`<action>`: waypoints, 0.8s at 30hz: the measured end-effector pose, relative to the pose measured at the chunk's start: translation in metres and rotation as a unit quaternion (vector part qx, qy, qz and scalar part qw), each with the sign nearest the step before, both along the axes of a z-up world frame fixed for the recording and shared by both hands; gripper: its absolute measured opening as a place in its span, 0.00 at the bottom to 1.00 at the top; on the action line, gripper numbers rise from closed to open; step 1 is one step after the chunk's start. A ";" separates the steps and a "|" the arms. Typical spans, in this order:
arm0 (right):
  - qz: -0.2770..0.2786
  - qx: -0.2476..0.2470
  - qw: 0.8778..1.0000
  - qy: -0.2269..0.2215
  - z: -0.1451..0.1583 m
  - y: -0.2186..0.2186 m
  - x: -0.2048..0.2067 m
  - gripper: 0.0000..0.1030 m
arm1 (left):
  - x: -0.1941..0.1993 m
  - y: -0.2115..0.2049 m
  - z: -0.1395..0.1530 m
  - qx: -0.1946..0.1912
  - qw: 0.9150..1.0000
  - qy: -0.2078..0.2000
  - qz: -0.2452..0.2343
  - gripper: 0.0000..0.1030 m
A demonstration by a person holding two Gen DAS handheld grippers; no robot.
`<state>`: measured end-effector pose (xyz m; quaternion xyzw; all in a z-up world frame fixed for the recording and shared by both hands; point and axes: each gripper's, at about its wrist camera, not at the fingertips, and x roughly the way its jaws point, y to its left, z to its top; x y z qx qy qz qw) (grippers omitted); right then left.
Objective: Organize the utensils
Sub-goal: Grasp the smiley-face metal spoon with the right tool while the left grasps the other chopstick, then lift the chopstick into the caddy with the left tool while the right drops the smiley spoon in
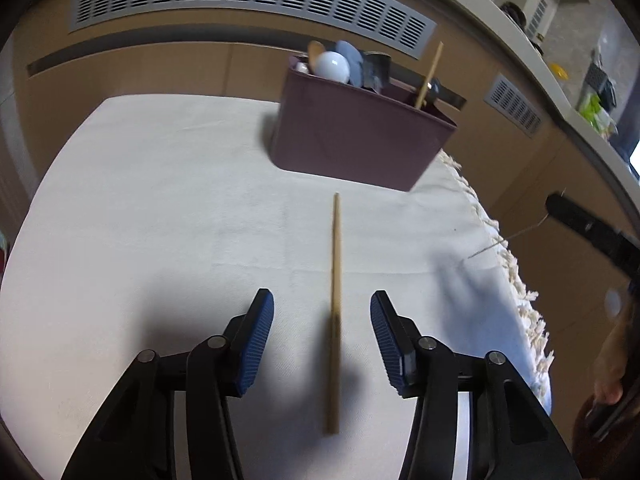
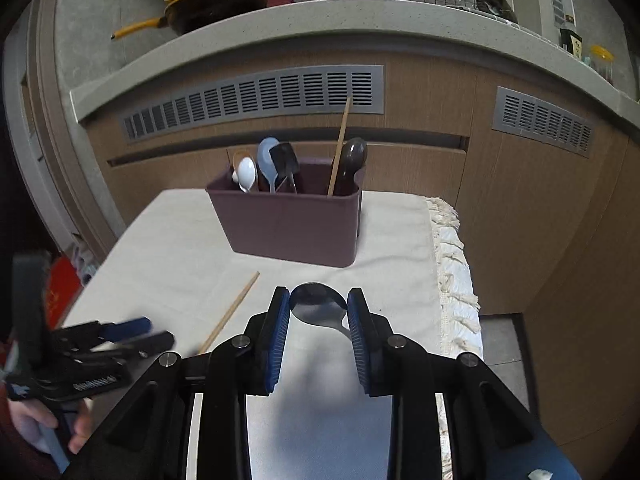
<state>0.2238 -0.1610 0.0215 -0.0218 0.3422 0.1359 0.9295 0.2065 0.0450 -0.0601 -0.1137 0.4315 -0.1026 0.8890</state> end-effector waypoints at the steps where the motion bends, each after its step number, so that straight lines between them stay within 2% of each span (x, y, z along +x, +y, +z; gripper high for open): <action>1: 0.001 0.007 1.000 0.000 0.002 -0.002 0.000 0.26 | 0.004 -0.004 -0.001 0.003 1.000 0.004 -0.008 0.42; 4: 0.011 0.024 1.000 -0.001 0.009 -0.010 0.002 0.26 | 0.023 -0.014 -0.007 0.005 0.999 0.029 -0.031 0.31; 10: 0.017 0.029 0.999 -0.018 0.019 -0.019 -0.001 0.26 | 0.058 -0.033 -0.020 0.046 0.996 0.057 -0.059 0.30; 15: 0.014 0.018 0.999 -0.025 0.018 -0.020 -0.003 0.26 | 0.074 -0.048 -0.026 0.098 0.991 0.060 -0.064 0.20; 17: 0.014 0.011 0.999 -0.027 0.017 -0.019 -0.003 0.26 | 0.077 -0.049 -0.026 0.093 0.992 0.060 -0.064 0.13; 22: 0.015 0.007 1.000 -0.024 0.013 -0.020 0.000 0.26 | 0.078 -0.052 -0.026 0.101 0.992 0.051 -0.063 0.08; 24: 0.016 0.009 1.000 -0.021 0.012 -0.020 0.001 0.26 | 0.076 -0.050 -0.025 0.089 0.993 0.047 -0.063 0.05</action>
